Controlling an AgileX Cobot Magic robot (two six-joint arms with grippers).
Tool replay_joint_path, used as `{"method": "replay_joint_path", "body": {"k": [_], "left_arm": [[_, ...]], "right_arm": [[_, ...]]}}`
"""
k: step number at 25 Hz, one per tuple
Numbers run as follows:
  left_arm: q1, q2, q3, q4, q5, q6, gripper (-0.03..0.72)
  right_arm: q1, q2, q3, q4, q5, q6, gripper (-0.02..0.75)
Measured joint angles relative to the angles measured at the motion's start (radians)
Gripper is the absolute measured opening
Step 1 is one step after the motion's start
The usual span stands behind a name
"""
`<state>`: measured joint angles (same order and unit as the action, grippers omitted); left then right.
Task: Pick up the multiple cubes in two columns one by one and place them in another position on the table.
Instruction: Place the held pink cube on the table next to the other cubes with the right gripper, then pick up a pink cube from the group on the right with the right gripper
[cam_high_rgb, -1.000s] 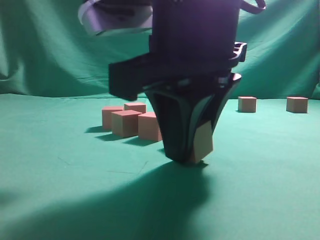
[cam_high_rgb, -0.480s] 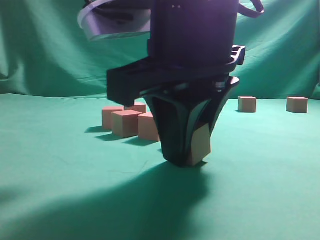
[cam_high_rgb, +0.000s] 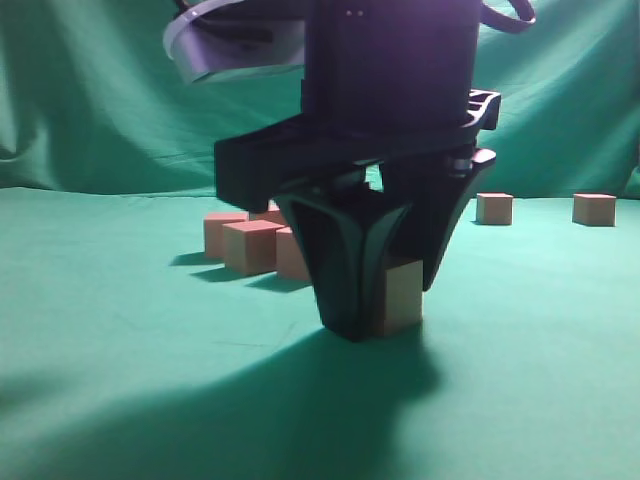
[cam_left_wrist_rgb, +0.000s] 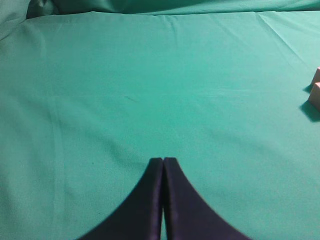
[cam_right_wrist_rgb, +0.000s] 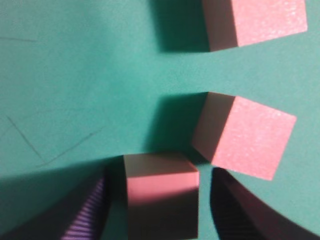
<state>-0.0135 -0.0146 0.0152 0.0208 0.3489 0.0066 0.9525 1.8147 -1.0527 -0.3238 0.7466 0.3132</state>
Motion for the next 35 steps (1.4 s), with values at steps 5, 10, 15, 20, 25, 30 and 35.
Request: {"method": "replay_joint_path", "body": {"k": [5, 10, 15, 20, 25, 30, 35], "left_arm": [[0.000, 0.000, 0.000, 0.000, 0.000, 0.000, 0.000], [0.000, 0.000, 0.000, 0.000, 0.000, 0.000, 0.000], [0.000, 0.000, 0.000, 0.000, 0.000, 0.000, 0.000], [0.000, 0.000, 0.000, 0.000, 0.000, 0.000, 0.000], [0.000, 0.000, 0.000, 0.000, 0.000, 0.000, 0.000], [0.000, 0.000, 0.000, 0.000, 0.000, 0.000, 0.000], [0.000, 0.000, 0.000, 0.000, 0.000, 0.000, 0.000]], "right_arm": [[0.000, 0.000, 0.000, -0.006, 0.004, 0.014, 0.461], [0.000, -0.010, 0.000, 0.004, 0.043, 0.015, 0.461], [0.000, -0.118, 0.000, 0.008, 0.126, 0.015, 0.486], [0.000, -0.280, -0.029, -0.019, 0.242, 0.015, 0.486], [-0.043, -0.410, -0.103, -0.155, 0.366, 0.072, 0.486], [-0.272, -0.451, -0.196, -0.209, 0.417, 0.108, 0.486], [-0.497, -0.399, -0.288, -0.056, 0.363, 0.051, 0.486]]}}
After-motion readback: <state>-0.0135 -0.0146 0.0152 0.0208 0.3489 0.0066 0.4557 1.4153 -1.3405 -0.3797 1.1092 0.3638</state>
